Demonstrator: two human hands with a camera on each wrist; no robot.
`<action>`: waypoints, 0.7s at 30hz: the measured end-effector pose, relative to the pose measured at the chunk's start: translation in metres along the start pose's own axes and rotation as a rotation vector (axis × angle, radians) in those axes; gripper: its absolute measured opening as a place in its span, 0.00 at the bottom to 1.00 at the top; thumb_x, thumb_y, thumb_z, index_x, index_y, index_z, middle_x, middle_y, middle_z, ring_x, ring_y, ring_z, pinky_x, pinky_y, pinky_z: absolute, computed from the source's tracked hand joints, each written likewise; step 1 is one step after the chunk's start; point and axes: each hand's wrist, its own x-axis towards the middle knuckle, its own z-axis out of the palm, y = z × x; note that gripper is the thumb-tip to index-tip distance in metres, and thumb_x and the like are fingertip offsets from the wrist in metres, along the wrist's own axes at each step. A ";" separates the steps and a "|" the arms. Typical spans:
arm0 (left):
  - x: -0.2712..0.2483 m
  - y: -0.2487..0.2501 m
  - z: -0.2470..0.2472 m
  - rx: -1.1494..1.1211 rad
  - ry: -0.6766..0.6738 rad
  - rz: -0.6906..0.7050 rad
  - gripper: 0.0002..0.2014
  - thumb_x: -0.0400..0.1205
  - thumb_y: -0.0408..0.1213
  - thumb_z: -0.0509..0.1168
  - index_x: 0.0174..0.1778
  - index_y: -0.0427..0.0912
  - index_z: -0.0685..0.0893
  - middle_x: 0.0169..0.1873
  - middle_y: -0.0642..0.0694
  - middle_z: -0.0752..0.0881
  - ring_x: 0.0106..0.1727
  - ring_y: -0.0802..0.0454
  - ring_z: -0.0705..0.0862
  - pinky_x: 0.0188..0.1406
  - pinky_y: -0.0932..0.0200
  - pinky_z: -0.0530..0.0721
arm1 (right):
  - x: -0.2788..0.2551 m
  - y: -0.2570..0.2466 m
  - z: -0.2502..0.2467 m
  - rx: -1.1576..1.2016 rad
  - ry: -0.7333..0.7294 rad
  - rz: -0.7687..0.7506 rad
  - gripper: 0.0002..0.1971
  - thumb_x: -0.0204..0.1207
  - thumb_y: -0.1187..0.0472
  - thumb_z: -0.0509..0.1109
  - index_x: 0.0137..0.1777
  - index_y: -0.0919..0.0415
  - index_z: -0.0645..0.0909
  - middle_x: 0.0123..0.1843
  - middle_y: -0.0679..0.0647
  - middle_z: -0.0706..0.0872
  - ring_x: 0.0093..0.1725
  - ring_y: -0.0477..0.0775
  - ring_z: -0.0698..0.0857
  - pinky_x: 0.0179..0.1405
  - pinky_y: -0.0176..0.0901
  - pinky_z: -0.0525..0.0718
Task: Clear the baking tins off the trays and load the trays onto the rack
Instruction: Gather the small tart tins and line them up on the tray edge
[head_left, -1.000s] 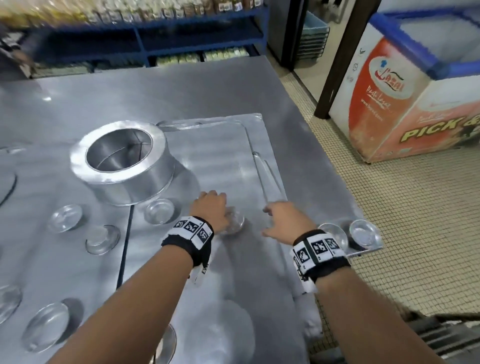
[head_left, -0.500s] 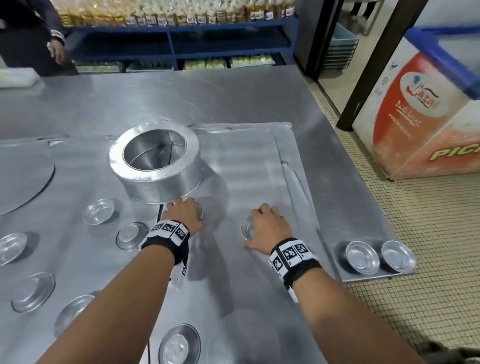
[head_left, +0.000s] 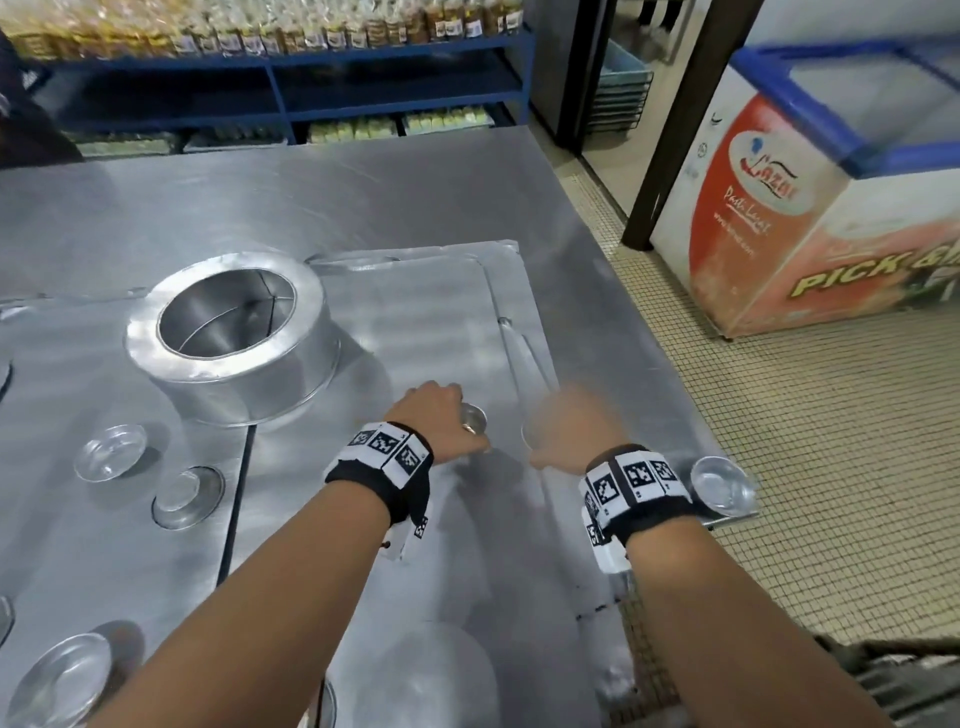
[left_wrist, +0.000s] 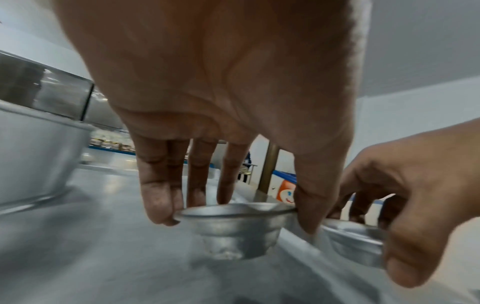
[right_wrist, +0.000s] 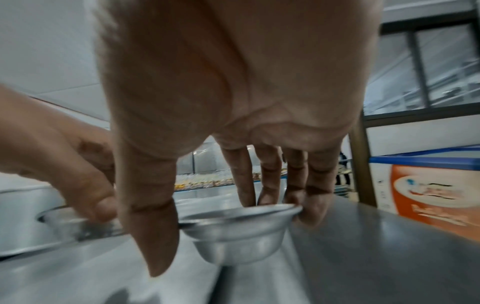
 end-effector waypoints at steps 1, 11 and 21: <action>-0.001 0.018 -0.002 -0.004 0.000 0.037 0.35 0.60 0.72 0.64 0.55 0.51 0.82 0.54 0.49 0.82 0.57 0.42 0.81 0.56 0.45 0.84 | -0.001 0.011 -0.006 0.014 0.005 0.018 0.32 0.53 0.45 0.81 0.58 0.58 0.81 0.60 0.56 0.80 0.63 0.62 0.80 0.60 0.52 0.84; 0.024 0.153 0.012 0.029 -0.033 0.237 0.25 0.67 0.64 0.74 0.44 0.47 0.78 0.46 0.44 0.81 0.52 0.40 0.83 0.51 0.48 0.87 | -0.006 0.128 -0.032 0.183 0.064 0.252 0.35 0.58 0.50 0.86 0.65 0.62 0.83 0.65 0.58 0.82 0.64 0.59 0.80 0.64 0.53 0.84; 0.059 0.206 0.048 0.068 -0.049 0.302 0.26 0.74 0.58 0.72 0.59 0.41 0.81 0.57 0.40 0.85 0.61 0.39 0.82 0.57 0.48 0.83 | 0.004 0.176 -0.019 0.267 0.132 0.331 0.37 0.62 0.58 0.81 0.73 0.63 0.77 0.70 0.59 0.75 0.70 0.61 0.73 0.70 0.55 0.80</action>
